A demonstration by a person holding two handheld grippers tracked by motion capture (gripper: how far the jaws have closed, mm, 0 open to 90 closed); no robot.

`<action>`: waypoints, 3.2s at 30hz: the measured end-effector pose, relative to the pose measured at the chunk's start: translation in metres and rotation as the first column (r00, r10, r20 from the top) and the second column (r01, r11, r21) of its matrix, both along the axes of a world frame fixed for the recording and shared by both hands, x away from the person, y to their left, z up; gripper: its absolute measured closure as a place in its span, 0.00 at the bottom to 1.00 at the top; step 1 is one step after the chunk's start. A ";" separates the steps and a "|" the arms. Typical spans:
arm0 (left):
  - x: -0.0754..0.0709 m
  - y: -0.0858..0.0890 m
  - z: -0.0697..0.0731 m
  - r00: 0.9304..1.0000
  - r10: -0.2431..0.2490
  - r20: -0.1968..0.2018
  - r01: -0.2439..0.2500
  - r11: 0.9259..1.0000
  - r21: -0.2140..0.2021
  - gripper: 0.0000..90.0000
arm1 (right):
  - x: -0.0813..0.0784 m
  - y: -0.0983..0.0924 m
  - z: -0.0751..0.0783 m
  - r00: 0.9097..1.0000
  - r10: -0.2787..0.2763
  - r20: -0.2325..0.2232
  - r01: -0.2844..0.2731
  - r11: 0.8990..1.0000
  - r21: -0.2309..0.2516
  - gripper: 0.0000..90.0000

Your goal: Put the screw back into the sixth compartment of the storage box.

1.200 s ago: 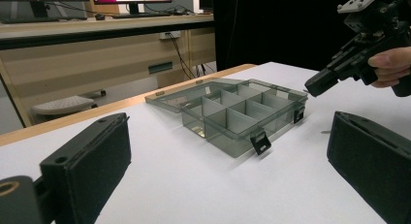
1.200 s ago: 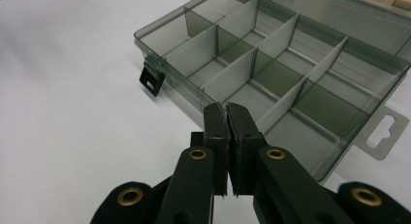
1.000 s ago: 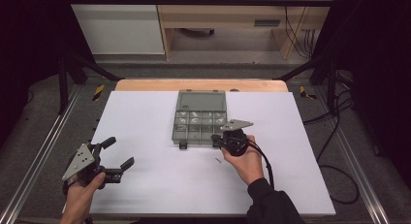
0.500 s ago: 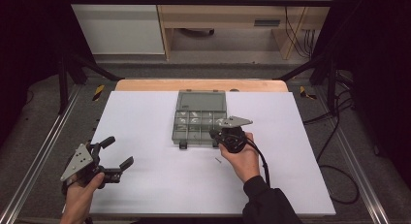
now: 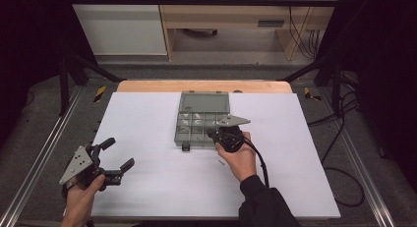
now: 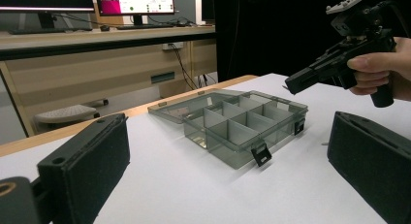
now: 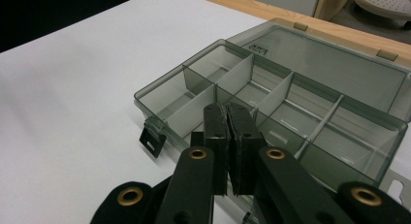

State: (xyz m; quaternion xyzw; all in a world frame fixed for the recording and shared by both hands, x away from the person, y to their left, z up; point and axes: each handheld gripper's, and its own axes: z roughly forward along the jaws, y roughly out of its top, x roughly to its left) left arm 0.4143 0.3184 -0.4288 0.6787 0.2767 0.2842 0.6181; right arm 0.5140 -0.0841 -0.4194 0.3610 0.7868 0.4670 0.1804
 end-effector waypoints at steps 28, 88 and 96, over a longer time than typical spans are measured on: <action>0.000 0.001 0.001 1.000 0.008 0.005 -0.008 1.000 -0.008 0.02 | 0.018 0.035 -0.021 0.999 -0.032 -0.025 0.033 0.999 0.041 0.97; 0.000 0.000 0.000 1.000 -0.007 0.007 0.007 1.000 -0.011 0.01 | -0.014 -0.005 -0.027 0.920 -0.036 -0.389 -0.141 0.899 -0.415 0.40; 0.000 0.000 0.000 1.000 -0.005 0.006 0.006 1.000 -0.012 0.01 | -0.009 0.000 -0.026 0.912 -0.009 -0.410 -0.184 0.884 -0.429 0.64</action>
